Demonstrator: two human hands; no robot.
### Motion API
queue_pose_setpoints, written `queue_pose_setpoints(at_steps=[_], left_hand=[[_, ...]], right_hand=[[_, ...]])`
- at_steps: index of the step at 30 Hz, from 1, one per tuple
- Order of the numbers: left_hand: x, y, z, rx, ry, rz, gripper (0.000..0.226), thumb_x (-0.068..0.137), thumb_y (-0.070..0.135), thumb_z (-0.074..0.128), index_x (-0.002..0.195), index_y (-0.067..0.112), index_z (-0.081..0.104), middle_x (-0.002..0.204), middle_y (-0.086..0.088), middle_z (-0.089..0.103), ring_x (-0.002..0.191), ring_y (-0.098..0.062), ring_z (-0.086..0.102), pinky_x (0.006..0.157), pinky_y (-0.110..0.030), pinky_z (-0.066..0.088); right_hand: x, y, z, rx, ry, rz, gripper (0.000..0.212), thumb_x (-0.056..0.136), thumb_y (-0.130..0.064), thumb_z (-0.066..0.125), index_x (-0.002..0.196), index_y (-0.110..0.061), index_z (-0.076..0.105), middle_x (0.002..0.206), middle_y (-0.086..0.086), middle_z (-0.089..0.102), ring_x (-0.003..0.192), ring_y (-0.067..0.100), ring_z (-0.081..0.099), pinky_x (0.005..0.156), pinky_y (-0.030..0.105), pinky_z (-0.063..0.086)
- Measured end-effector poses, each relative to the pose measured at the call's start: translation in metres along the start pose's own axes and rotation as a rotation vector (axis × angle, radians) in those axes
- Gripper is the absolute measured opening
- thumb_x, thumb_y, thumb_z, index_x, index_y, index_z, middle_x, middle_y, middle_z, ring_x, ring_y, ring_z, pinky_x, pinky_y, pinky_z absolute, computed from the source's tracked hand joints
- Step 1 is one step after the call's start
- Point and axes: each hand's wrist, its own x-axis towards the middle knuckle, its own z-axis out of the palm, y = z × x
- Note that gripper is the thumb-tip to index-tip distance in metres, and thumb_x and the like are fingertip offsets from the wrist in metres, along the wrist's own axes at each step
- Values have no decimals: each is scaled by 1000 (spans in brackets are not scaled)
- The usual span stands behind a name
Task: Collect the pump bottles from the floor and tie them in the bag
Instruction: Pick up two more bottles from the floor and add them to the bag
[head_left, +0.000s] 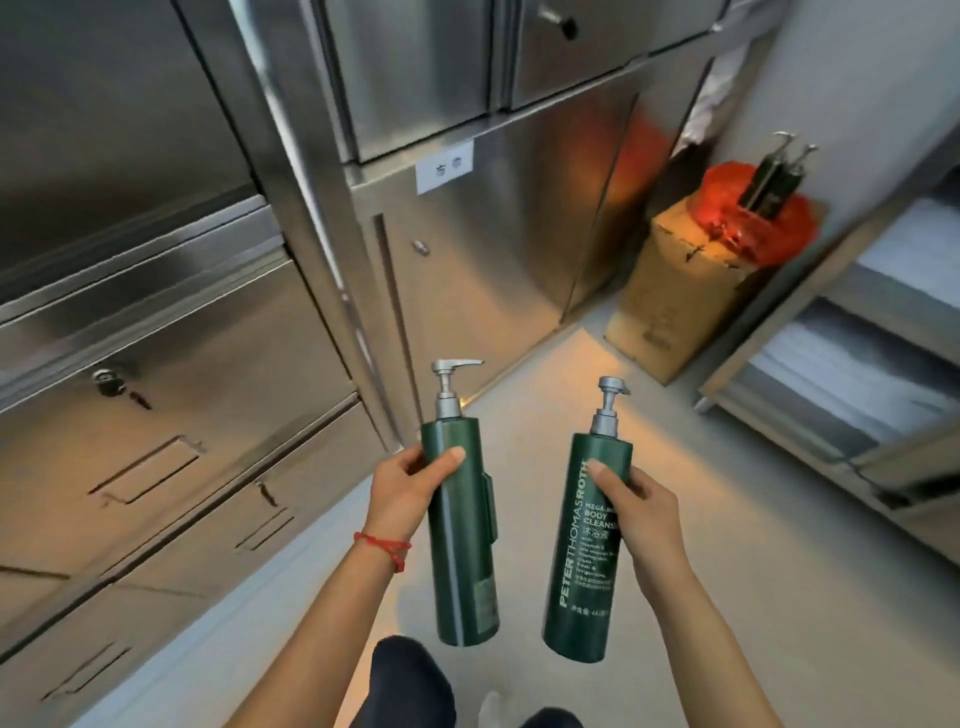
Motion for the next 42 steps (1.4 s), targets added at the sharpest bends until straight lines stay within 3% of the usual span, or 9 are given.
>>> queue_pose_setpoints(at_steps=[5,10,17,22,26,35,42], left_hand=[[59,23,61,82,-183,-2,11,80,16,66,90,13,64,78,2,67,73,-15,64,57,-17,51],[122,52,112,155,-365,18,6,78,14,67,79,20,65,71,7,67,61,-5,65,51,-12,49],[192,84,175,237,-582,67,8,78,17,67,80,24,63,81,2,68,75,-14,65,59,-19,51],[232,95,236,231,-646,47,8,78,16,67,84,21,65,86,-3,69,81,-20,65,70,-29,53],[265,108,295,224,-675,73,11,78,14,67,85,22,64,86,-1,68,81,-19,64,66,-24,52],[340,158,420,202,-625,121,13,78,16,67,87,23,61,90,-2,66,85,-18,64,68,-25,50],[419,185,493,214,-628,148,15,78,16,68,89,23,62,89,2,67,83,-14,64,66,-19,51]], right_hand=[[31,-13,-26,108,173,12,11,79,-20,67,85,-11,65,72,6,66,58,14,59,47,13,47],[69,-30,-37,174,345,21,18,80,-21,66,91,-7,65,74,6,66,60,15,60,47,13,47],[120,-55,-50,237,485,8,16,81,-22,64,91,-10,64,74,4,66,61,13,60,47,12,46],[170,-74,-78,249,536,-17,17,80,-19,65,93,-8,65,74,4,67,59,8,62,49,12,47],[226,-96,-114,259,559,-57,12,80,-18,66,89,-10,66,72,4,67,54,3,62,50,12,48],[353,-178,-194,177,477,-137,19,79,-20,67,96,-11,65,78,1,68,66,7,63,53,11,47],[450,-216,-222,133,471,-120,21,78,-23,68,95,-12,64,84,4,69,74,13,65,60,18,47]])
